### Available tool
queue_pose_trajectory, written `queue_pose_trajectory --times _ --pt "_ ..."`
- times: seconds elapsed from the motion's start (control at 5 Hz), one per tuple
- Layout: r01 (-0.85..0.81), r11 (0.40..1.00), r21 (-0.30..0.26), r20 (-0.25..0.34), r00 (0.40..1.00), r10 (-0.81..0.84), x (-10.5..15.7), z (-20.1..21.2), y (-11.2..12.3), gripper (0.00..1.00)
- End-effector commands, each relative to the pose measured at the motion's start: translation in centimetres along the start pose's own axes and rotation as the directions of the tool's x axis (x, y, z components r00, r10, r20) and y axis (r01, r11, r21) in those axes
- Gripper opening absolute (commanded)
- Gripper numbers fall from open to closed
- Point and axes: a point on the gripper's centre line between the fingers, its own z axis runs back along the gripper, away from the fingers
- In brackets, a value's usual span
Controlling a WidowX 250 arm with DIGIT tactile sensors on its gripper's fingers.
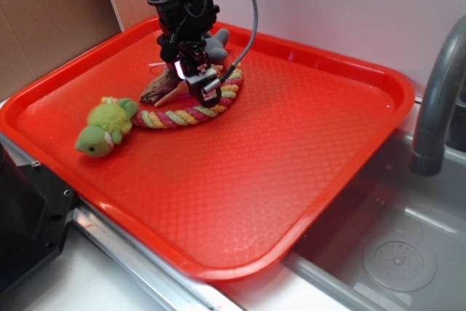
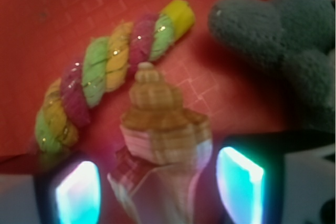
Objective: Grab the shell.
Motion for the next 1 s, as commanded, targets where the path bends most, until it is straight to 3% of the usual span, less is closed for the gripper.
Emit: queue_pose_trajectory --times 0.0,0.4,0.8 --pt "-0.006 1.000 0.011 -0.014 1.000 0.006 0.3 -0.5 0.2 0.00" --pt "-0.146 0.987 0.062 -0.025 0.989 0.147 -0.1 7.3 0.2 0.00" --pt "-0.259 0.962 0.085 0.085 0.964 0.252 -1.9 17.4 -3.4 0.00"
